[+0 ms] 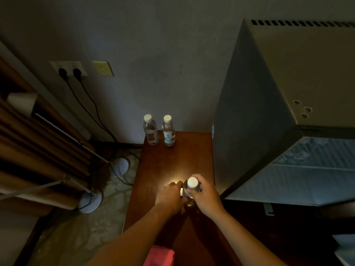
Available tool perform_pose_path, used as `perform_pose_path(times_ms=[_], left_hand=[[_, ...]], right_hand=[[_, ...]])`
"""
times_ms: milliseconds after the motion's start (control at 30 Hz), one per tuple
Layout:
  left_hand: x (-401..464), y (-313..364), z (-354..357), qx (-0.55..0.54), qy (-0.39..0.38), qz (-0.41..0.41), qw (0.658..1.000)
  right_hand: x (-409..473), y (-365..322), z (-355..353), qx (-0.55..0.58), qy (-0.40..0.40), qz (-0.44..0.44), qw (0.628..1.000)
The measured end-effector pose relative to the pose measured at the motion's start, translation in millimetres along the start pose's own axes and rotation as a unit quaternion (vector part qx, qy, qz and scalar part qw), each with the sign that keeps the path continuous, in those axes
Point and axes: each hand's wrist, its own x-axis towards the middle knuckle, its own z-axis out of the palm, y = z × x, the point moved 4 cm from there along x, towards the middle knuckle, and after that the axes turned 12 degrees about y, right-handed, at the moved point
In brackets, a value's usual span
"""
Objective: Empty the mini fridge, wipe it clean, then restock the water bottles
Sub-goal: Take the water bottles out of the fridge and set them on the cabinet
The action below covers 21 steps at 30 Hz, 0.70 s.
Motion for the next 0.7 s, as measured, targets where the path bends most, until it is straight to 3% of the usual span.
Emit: perform_pose_path(times_ms=[333,700], left_hand=[[49.0,-2.4,-4.0,-0.032,0.011,0.007,0.999],[115.6,-21.0,-10.1,-0.071,0.033,-0.015,0.997]], right_hand=[[42.7,-7.5,5.3,0.026,0.041,0.041,0.998],[107.8,-42.2,18.0,0.054,0.084,0.02,0.995]])
